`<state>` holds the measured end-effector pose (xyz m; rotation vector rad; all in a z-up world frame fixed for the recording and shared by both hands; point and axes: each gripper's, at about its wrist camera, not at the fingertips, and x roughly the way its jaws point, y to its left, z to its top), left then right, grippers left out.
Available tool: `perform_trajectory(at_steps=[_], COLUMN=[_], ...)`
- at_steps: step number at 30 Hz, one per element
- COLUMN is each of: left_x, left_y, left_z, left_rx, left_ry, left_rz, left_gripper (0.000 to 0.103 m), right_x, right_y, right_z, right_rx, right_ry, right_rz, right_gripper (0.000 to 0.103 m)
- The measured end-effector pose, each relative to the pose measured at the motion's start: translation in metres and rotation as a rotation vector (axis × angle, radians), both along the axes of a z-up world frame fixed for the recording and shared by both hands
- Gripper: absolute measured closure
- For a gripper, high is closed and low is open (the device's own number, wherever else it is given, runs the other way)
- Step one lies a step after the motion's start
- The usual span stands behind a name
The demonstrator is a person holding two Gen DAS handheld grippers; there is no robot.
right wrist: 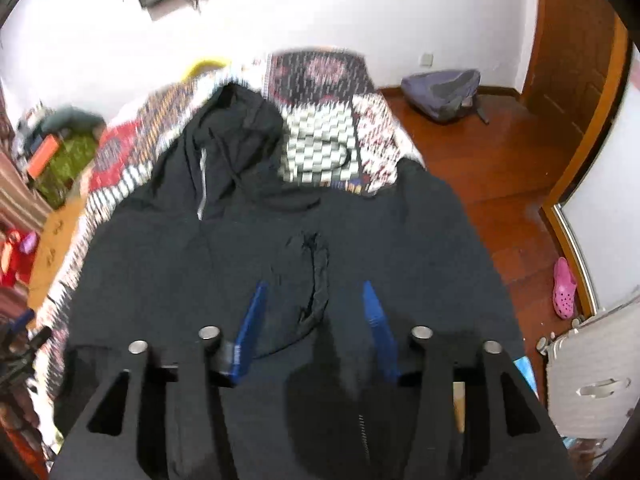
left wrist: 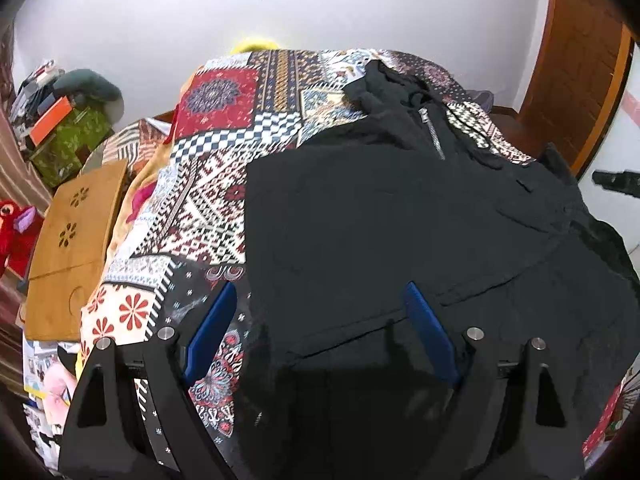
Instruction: Fold large clothes
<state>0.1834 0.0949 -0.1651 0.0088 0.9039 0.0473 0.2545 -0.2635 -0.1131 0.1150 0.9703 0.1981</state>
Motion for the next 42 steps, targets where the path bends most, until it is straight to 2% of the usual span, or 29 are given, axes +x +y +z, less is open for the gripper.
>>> perform_trajectory(at_steps=[4,9,13,18,22,27,32,38,39,41,42], left_x=[0.005,0.013,0.021,0.027,0.029,0.03,0.033,0.031,0.03,0.028,0.027], left_y=[-0.015,-0.035,-0.049,-0.063,-0.068,-0.065,-0.057,-0.054,-0.054,-0.053,-0.051], left_z=[0.012,0.018,0.014,0.007,0.002,-0.002,-0.008,-0.012,-0.012,-0.012,-0.012], left_rx=[0.004,-0.018,-0.024,-0.024,-0.018,-0.012,-0.034,-0.061,-0.06,-0.057,-0.056], left_ry=[-0.03,-0.049,-0.036,-0.015,-0.001,0.012,0.032,0.041,0.04,0.036,0.034], left_rz=[-0.025,-0.064,-0.092,-0.108,-0.109,-0.089,-0.054,-0.042,-0.043,-0.043,-0.043], left_gripper=[0.017,0.017,0.017,0.017,0.017,0.017,0.017,0.017,0.017,0.017,0.017], right_x=[-0.006,-0.018,-0.023,-0.022,-0.01,0.004,0.02,0.032,0.032,0.031,0.029], right_y=[-0.033,-0.079,-0.115,-0.147,-0.16,-0.165,-0.166,-0.164,-0.162,-0.16,-0.16], right_z=[0.014,0.009,-0.018,-0.069,-0.113,-0.13,-0.14,-0.136,-0.132,-0.123,-0.119], right_rx=[0.08,0.117,0.164,0.304,0.47,0.556,0.531,0.405,0.375,0.302,0.279], right_ry=[-0.026,-0.002,0.081,0.22,0.34,0.366,0.382,0.365,0.352,0.321,0.305], right_rz=[-0.059,-0.169,-0.254,-0.353,-0.411,-0.455,-0.464,-0.471,-0.473,-0.469,-0.465], right_gripper=[0.045,0.043,0.043,0.043,0.043,0.043,0.043,0.044,0.046,0.065,0.068])
